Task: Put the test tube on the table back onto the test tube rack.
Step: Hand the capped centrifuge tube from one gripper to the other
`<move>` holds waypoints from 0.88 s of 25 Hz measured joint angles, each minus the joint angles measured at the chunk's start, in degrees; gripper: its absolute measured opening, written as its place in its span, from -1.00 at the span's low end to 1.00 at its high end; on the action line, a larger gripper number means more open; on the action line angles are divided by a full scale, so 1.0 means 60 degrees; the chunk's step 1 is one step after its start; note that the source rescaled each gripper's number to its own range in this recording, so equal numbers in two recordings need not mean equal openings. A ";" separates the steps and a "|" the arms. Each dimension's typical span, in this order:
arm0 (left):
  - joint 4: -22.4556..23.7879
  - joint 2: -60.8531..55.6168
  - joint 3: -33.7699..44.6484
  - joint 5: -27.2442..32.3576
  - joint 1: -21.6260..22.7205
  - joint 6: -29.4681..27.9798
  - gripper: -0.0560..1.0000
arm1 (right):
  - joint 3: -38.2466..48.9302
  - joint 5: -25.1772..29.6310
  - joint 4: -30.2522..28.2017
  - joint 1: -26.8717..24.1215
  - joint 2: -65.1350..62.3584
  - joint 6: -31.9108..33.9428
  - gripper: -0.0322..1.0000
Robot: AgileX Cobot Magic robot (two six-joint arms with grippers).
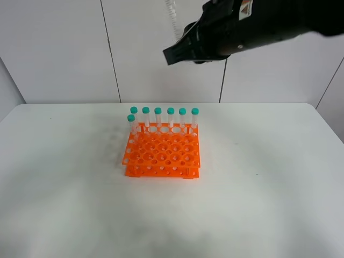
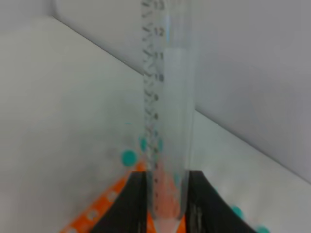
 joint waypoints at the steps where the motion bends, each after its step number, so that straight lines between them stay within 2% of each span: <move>1: 0.0000 0.0000 0.0000 -0.0008 0.0000 0.0000 1.00 | 0.0559 -0.0801 0.0000 0.0137 -0.0092 0.0062 -0.88; 5: 0.0000 0.0000 0.0000 -0.0008 0.0000 0.0000 1.00 | 0.2943 -0.3928 0.0194 0.0245 -0.0709 0.0472 -0.88; 9: 0.0000 0.0000 0.0000 -0.0008 0.0000 0.0000 1.00 | 0.5056 -0.6339 0.0269 0.0245 -0.1429 0.0561 -0.88; 11: 0.0000 0.0000 0.0000 -0.0008 0.0000 0.0000 1.00 | 0.5838 -0.7113 0.0312 0.0245 -0.1782 0.0614 -0.88; 14: 0.0000 0.0000 0.0000 -0.0008 0.0000 0.0000 1.00 | 0.6710 -0.7618 0.0421 0.0245 -0.2173 0.0623 -0.88; 22: -0.0008 0.0000 0.0000 -0.0008 0.0000 0.0000 1.00 | 0.7547 -0.7827 0.0521 0.0245 -0.2513 0.0623 -0.88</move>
